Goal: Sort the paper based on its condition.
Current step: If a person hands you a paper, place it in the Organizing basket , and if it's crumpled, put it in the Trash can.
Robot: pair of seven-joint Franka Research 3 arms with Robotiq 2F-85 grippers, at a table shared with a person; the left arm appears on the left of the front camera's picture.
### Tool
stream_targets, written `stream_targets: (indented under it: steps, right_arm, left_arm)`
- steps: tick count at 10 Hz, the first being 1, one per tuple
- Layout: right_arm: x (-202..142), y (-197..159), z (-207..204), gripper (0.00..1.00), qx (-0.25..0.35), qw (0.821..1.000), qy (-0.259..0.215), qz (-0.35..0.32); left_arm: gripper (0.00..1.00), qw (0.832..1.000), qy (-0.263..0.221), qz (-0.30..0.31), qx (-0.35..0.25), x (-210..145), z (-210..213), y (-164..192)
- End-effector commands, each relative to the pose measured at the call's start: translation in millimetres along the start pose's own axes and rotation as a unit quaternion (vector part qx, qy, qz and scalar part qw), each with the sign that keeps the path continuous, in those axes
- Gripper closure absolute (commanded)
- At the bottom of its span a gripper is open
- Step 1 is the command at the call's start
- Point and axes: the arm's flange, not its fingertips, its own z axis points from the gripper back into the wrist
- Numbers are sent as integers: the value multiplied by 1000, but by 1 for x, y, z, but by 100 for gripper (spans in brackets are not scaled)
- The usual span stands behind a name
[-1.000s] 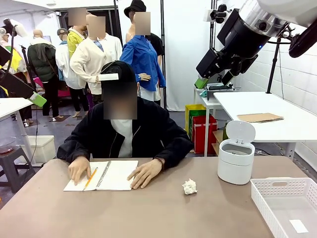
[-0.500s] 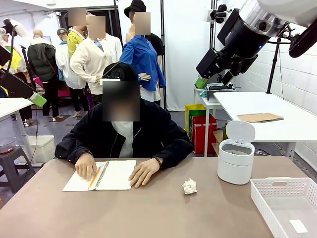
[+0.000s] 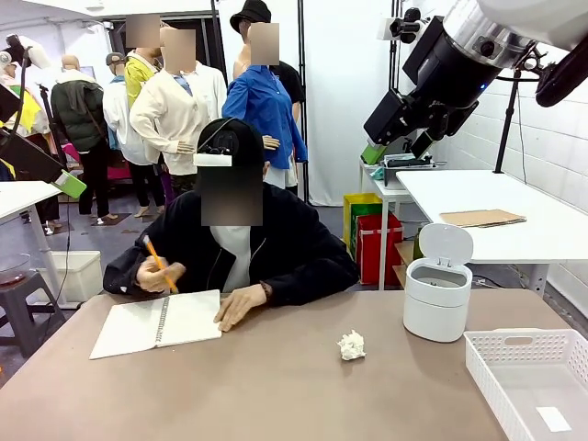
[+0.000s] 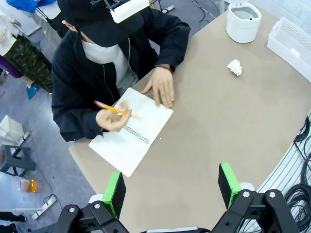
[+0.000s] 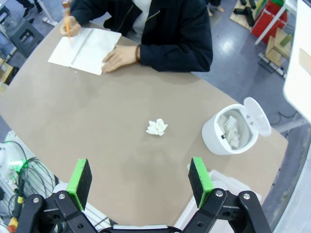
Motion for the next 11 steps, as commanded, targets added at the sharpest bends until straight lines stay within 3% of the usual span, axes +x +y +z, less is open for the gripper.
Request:
stream_targets:
  steps: [1, 11]
  right_arm:
    - [0, 0, 0, 0, 0, 1000, 0, 0]
    - [0, 0, 0, 0, 0, 1000, 0, 0]
  left_arm:
    - [0, 1000, 1, 0, 1, 0, 1, 0]
    - [0, 1000, 1, 0, 1, 0, 1, 0]
